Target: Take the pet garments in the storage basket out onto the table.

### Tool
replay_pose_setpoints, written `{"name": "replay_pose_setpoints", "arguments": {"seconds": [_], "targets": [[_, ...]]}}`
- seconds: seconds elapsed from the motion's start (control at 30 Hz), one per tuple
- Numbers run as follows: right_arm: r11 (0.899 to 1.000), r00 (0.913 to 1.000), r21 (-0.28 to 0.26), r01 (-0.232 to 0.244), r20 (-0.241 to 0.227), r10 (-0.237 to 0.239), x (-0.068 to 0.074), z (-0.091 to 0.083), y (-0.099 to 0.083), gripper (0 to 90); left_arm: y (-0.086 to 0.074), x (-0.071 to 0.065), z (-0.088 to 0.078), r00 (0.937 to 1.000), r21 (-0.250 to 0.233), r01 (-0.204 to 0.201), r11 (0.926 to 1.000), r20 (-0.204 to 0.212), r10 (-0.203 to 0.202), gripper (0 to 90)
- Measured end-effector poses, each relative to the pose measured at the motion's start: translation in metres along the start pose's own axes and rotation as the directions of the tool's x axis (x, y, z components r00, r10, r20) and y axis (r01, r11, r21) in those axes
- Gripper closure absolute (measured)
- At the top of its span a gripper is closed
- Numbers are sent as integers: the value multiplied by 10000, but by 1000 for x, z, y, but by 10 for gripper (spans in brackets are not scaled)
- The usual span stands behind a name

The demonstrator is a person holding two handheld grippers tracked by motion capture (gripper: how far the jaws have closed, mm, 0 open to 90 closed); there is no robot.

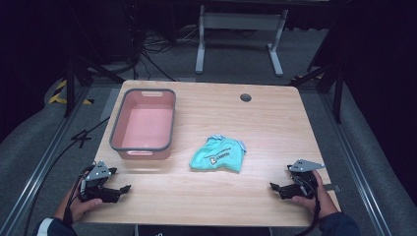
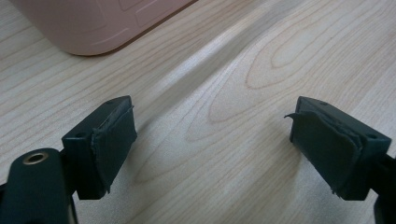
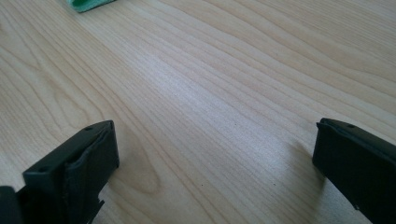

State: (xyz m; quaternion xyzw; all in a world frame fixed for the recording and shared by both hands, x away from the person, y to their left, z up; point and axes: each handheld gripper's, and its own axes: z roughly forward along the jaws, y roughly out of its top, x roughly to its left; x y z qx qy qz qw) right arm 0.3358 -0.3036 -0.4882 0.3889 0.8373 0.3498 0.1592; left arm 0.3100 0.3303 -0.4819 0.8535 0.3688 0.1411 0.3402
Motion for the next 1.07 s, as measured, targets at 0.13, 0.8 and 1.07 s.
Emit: {"name": "replay_pose_setpoints", "arguments": {"seconds": [0.13,0.8,1.07], "targets": [[10000,10000,7,16,-17,-16,0,0,0,5,0,0,0,10000,3,-1,10000,-2,1,144],[10000,10000,6,36,-36,-36,0,0,0,5,1,0,2,10000,-38,15,10000,6,-15,127],[10000,10000,3,45,-48,-45,0,0,0,5,2,0,3,9999,-6,53,10000,-86,-53,121]]}}
